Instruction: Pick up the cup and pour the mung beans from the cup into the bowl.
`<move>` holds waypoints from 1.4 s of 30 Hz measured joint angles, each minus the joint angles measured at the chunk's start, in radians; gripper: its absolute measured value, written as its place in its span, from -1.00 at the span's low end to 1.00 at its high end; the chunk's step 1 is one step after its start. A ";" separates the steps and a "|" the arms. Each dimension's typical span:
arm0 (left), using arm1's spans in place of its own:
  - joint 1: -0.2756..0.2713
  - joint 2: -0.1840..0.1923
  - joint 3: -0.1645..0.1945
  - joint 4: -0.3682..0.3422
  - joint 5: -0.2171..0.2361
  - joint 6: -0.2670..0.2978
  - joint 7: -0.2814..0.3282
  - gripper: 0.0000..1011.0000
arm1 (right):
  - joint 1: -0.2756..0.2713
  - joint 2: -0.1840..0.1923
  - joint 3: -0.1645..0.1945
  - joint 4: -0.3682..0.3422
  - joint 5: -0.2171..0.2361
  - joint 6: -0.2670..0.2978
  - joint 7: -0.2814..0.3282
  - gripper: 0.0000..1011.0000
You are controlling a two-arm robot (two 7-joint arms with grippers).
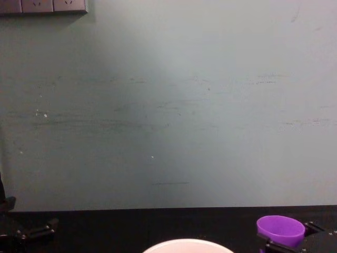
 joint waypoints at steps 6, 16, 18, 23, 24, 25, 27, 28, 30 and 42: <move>0.000 0.000 0.000 0.000 0.000 0.000 0.000 0.99 | 0.000 0.000 0.000 0.000 0.000 0.000 0.000 0.98; 0.000 0.000 0.000 0.000 0.000 0.000 0.000 0.98 | -0.064 0.018 0.021 -0.174 -0.016 0.079 -0.065 0.99; 0.000 0.000 0.000 0.000 0.000 0.000 0.000 0.98 | -0.076 0.021 0.028 -0.206 -0.012 0.092 -0.070 0.99; 0.000 0.000 0.000 0.000 0.000 0.000 0.000 0.98 | -0.108 0.029 0.047 -0.292 0.000 0.132 -0.093 0.99; 0.000 0.000 0.000 0.000 0.000 0.000 0.000 0.98 | -0.122 0.031 0.055 -0.320 0.001 0.145 -0.107 0.99; 0.000 0.000 0.000 0.000 0.000 0.000 0.000 0.98 | -0.129 0.032 0.059 -0.336 0.000 0.151 -0.115 0.99; 0.000 0.000 0.000 0.000 0.000 0.000 0.000 0.98 | -0.144 0.032 0.067 -0.365 -0.002 0.162 -0.133 0.99; 0.000 0.000 0.000 0.000 0.000 0.000 0.000 0.99 | -0.159 0.033 0.075 -0.393 -0.014 0.172 -0.157 0.99; 0.000 0.000 0.000 0.000 0.000 0.000 0.000 0.98 | -0.175 0.033 0.083 -0.419 -0.031 0.179 -0.183 0.99; 0.000 0.000 0.000 0.000 0.000 0.000 0.000 0.99 | -0.296 -0.004 0.161 -0.513 -0.238 0.129 -0.427 0.99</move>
